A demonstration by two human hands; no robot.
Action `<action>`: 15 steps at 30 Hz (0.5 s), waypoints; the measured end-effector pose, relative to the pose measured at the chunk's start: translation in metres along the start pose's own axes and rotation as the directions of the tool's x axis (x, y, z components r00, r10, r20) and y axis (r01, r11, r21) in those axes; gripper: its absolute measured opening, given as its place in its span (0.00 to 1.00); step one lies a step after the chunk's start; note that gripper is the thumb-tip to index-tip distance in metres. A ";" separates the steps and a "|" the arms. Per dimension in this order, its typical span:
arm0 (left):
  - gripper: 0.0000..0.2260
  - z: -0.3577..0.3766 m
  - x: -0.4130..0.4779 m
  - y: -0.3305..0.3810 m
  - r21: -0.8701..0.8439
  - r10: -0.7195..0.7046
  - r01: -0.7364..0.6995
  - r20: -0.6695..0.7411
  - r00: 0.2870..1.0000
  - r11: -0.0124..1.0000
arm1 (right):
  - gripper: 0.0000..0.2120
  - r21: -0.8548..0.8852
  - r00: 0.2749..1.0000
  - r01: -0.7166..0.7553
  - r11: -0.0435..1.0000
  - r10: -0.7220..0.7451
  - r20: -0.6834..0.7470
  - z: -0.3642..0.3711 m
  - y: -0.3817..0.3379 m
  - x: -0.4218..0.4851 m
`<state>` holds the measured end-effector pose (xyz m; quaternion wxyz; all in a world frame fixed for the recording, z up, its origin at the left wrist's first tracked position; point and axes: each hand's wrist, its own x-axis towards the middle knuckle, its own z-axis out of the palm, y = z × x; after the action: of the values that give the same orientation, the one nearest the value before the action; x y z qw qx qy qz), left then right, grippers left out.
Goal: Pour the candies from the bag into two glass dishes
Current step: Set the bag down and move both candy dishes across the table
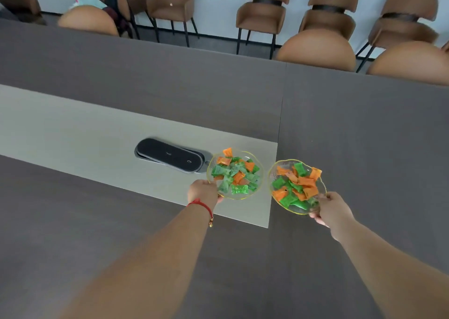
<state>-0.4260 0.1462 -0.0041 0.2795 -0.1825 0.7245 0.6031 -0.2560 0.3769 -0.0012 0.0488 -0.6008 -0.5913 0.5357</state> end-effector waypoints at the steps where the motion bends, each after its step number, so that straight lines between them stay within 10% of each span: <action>1: 0.07 0.002 0.007 -0.002 0.000 0.002 -0.002 -0.003 1.000 1.000 | 0.08 0.000 1.000 -0.010 1.000 0.010 -0.007 0.005 0.000 0.005; 15: 0.06 0.023 0.059 -0.020 0.000 0.057 -0.058 -0.063 0.996 0.998 | 0.08 -0.074 0.994 0.016 0.997 -0.024 -0.104 0.038 0.008 0.035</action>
<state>-0.4559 0.1693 -0.0590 0.2388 -0.1808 0.7372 0.6057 -0.2873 0.3794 -0.0435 0.0632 -0.6235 -0.6132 0.4810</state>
